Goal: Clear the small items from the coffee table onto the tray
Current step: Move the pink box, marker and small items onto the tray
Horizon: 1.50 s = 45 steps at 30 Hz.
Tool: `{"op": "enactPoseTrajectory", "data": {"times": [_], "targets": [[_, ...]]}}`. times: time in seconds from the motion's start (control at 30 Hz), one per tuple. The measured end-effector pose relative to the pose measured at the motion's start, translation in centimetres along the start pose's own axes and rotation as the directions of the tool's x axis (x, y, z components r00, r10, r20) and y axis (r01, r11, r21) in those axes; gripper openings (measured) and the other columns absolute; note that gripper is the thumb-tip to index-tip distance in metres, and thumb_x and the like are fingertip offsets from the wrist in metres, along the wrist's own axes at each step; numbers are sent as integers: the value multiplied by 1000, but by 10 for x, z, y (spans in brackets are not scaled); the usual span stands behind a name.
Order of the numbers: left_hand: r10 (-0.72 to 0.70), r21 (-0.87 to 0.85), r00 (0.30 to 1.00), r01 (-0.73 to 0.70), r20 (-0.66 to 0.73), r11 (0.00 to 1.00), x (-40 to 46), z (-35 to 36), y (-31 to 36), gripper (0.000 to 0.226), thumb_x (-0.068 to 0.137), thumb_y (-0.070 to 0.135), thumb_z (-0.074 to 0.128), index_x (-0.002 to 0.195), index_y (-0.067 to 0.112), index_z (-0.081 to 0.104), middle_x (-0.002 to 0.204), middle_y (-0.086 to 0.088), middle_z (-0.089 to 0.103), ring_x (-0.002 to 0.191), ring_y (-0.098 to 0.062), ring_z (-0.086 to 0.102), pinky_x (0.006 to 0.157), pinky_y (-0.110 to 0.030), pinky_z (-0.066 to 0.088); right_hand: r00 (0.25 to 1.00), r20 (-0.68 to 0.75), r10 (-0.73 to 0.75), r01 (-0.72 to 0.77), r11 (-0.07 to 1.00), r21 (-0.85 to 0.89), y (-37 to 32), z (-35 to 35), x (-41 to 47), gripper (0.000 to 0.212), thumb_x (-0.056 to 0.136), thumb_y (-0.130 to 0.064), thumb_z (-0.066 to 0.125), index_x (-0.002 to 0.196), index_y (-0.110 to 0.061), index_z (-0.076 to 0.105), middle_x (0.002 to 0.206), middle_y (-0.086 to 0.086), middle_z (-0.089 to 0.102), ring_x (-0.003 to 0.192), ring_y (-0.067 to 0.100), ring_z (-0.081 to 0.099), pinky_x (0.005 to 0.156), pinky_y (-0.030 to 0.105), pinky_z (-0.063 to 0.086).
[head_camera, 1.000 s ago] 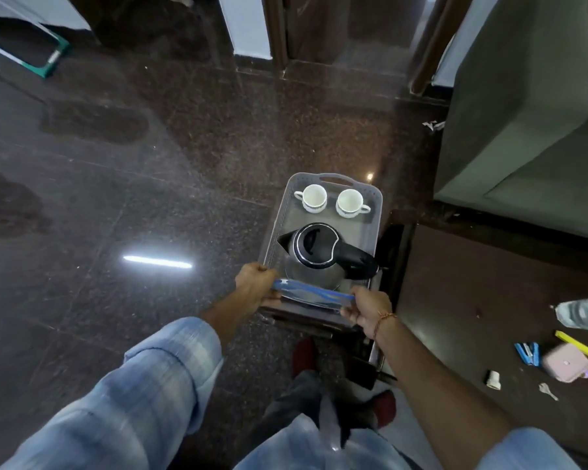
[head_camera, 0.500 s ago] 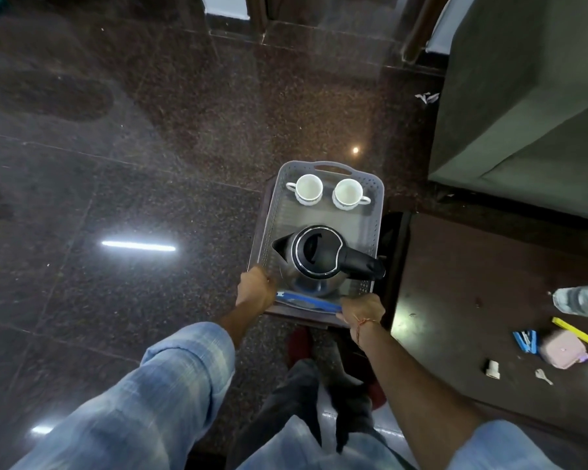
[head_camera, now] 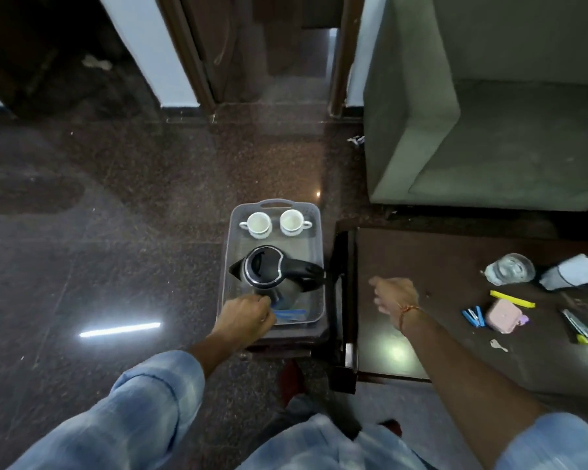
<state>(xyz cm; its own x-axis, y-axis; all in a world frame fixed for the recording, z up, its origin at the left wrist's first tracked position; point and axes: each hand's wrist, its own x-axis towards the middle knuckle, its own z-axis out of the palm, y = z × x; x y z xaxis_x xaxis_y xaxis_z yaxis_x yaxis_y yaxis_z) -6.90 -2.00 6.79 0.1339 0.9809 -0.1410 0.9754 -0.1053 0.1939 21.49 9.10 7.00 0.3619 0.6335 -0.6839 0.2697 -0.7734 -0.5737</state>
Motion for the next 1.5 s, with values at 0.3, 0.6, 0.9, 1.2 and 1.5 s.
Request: {"op": "enactPoseTrajectory", "data": {"times": [0.3,0.6,0.9,1.2,1.5], "targets": [[284,-100,951,-297,-125,950,97,-33,202,29,87,44,59,94,16,60,93,-3,59,91,-23,56,77,-38,50,953,-95,-288,266,944,-194,37,-183,14,23,84,-29,69,100,-14,72,106,5,73,108,24,64,82,17,43],[432,-164,900,-434,-53,886,151,-23,408,55,85,51,61,127,17,53,127,-4,52,118,-25,49,101,-41,41,887,-216,-407,338,893,-297,95,-373,44,28,83,-18,66,107,-3,69,111,19,70,110,34,63,91,34,47],[456,-129,869,-438,192,889,202,36,465,58,85,30,66,138,20,45,139,-3,47,127,-24,45,102,-39,44,928,-140,-346,282,896,-342,114,-412,93,47,84,-17,70,126,0,60,130,16,62,122,29,57,104,28,38],[421,-86,801,-428,426,900,239,110,454,65,85,17,62,145,16,37,147,-7,43,133,-27,38,108,-40,38,944,96,-314,322,827,-460,118,-381,162,57,70,-24,82,121,-7,62,123,16,64,111,34,62,88,32,48],[420,129,769,-536,481,834,275,238,454,74,87,16,58,151,14,20,157,-2,24,144,-35,19,114,-45,26,875,363,-320,471,393,-790,160,-314,297,104,69,-44,79,151,-12,23,148,14,36,131,33,40,105,41,41]]}}
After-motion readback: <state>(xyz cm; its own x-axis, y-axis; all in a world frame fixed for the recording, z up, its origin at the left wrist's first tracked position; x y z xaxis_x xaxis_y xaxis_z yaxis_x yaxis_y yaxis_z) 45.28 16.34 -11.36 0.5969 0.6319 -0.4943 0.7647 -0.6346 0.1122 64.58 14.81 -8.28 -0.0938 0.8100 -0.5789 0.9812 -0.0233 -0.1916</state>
